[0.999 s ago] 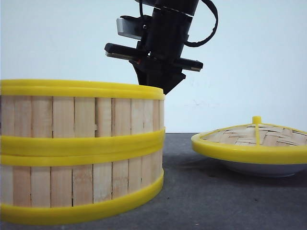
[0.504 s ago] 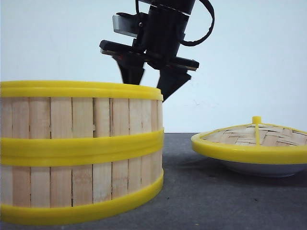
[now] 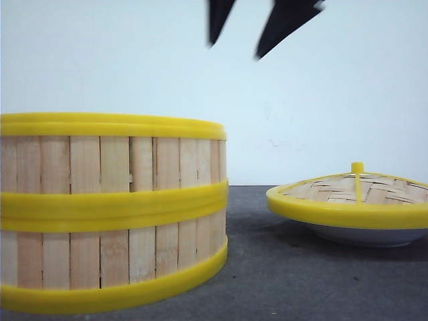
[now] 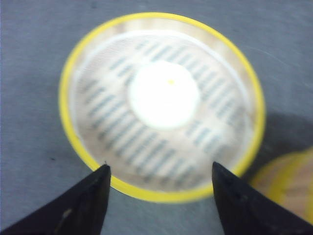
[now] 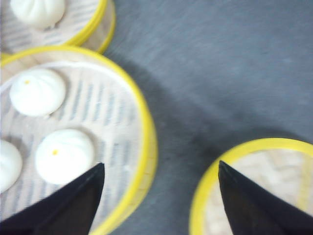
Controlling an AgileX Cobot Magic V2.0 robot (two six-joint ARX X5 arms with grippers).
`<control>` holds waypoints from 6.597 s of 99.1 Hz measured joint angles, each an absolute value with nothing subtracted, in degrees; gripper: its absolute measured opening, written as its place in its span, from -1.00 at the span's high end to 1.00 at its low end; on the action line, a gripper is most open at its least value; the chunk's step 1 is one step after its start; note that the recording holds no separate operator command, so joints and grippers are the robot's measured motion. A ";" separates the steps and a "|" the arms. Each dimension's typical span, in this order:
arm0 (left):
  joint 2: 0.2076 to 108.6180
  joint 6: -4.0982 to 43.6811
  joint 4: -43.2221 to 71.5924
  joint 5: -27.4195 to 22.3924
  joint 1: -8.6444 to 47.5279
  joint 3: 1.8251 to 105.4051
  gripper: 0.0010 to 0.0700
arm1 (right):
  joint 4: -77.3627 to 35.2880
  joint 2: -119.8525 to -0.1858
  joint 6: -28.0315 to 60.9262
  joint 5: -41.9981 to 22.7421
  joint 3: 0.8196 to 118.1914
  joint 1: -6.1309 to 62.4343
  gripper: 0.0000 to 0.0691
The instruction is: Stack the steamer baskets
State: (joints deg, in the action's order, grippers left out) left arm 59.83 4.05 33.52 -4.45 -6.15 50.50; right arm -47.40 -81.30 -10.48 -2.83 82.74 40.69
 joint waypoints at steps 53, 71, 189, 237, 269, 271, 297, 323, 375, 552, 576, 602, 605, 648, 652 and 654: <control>81.28 3.81 24.12 -4.40 -14.94 53.49 -0.11 | -61.28 -52.31 -8.67 -4.73 66.52 21.30 -0.31; 85.14 3.90 23.29 -4.40 -14.94 53.52 0.21 | -66.46 -45.50 -8.71 -4.75 66.50 20.93 -0.31; 89.93 3.42 45.60 -16.86 -14.26 84.60 0.96 | -71.96 -40.36 -9.43 -7.49 64.27 20.93 -0.31; 73.14 0.69 53.82 -16.67 -0.73 85.78 0.96 | -71.92 -40.36 -9.43 -7.49 64.27 20.93 -0.31; 63.68 -0.21 57.74 -12.80 9.52 79.88 0.96 | -71.55 -40.36 -9.43 -7.49 64.27 20.93 -0.31; 63.42 -0.21 57.74 -12.80 9.91 79.20 0.96 | -71.55 -40.38 -9.43 -7.49 64.27 20.93 -0.31; 63.88 0.25 55.18 -12.34 12.58 70.70 0.96 | -71.26 -40.38 -9.43 -7.49 64.27 20.93 -0.31; 67.07 1.56 52.01 -12.36 13.08 69.78 0.96 | -70.43 -40.36 -9.43 -7.49 64.27 20.93 -0.31; 74.70 2.55 51.66 -8.32 16.12 69.78 0.96 | -70.43 -40.36 -9.43 -7.49 64.27 20.93 -0.31; 74.70 2.79 48.40 -6.11 16.32 69.80 0.24 | -25.43 -74.56 -5.61 1.83 50.68 20.93 -0.31; 73.63 2.79 46.74 -5.80 16.12 69.80 0.24 | -22.94 -79.75 -4.84 1.41 50.68 20.93 -0.19; 65.25 2.76 44.80 1.80 12.08 69.82 0.24 | -21.98 -80.82 -4.47 1.13 50.87 20.86 -0.09; 64.42 2.76 44.82 2.94 11.40 69.82 0.24 | -21.93 -80.84 -4.45 1.10 50.87 20.86 -0.09; 59.99 2.68 47.97 5.96 4.14 69.84 0.24 | -19.75 -81.23 -4.45 1.58 50.87 20.95 0.60; 59.99 2.66 48.05 5.93 4.14 69.84 0.24 | -19.73 -81.23 -4.45 1.58 50.87 20.95 0.64; 59.99 2.66 48.03 5.93 4.14 69.84 0.24 | -19.68 -81.21 -4.45 1.58 50.87 20.95 0.68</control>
State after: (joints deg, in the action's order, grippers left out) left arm 59.99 2.66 48.03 5.93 4.14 69.84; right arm -19.68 -81.21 -4.45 1.58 50.87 20.95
